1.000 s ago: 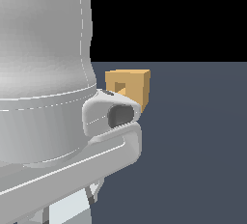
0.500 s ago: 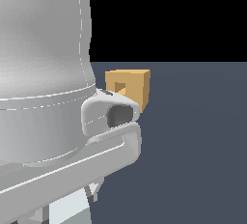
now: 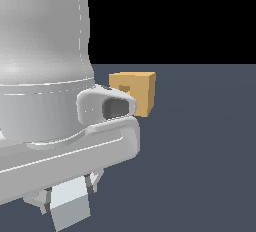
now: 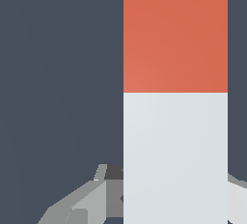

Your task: Insert the peg into the horizontal hole in a box.

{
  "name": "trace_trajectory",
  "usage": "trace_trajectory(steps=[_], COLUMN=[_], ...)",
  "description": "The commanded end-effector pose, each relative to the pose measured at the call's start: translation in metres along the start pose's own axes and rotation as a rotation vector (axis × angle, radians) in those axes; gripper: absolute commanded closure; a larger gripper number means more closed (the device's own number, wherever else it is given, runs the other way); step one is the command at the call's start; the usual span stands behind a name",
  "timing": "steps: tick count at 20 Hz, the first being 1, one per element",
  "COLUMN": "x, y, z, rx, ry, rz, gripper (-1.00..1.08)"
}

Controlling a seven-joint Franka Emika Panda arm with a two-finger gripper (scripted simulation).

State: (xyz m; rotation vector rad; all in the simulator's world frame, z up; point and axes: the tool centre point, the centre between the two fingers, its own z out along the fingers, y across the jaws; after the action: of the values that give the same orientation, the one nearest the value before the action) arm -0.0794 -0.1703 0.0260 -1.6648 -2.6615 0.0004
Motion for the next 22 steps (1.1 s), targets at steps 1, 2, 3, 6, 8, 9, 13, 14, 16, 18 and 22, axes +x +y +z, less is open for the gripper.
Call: trace_trajectory(steps=[1,2,3,6,8,9,13,14,16,18,22], x=[0.009,0.014,0.018,0.034,0.044,0.049,0.069,0.073,0.083,0.092,0.109], y=[0.002,0.002,0.003,0.006,0.008,0.009,0.016,0.018,0.021,0.026,0.035], z=[-0.004,-0.005,-0.006,-0.011,-0.014,-0.015,-0.021,-0.023,-0.026,-0.029,-0.034], rx=[-0.002,-0.002,-0.002,-0.002,-0.002,-0.002,-0.002,-0.002,-0.003,-0.003,-0.003], ry=[-0.001,-0.001,-0.001,-0.001,-0.001,-0.001,-0.001,-0.001,-0.001,-0.001,-0.001], rz=[0.035,0.051,0.068,0.125,0.164,0.184,0.259,0.278,0.314,0.35,0.421], gripper=[1.08,1.08,1.08,1.08,1.08,1.08,1.08,1.08,1.08,1.08,1.08])
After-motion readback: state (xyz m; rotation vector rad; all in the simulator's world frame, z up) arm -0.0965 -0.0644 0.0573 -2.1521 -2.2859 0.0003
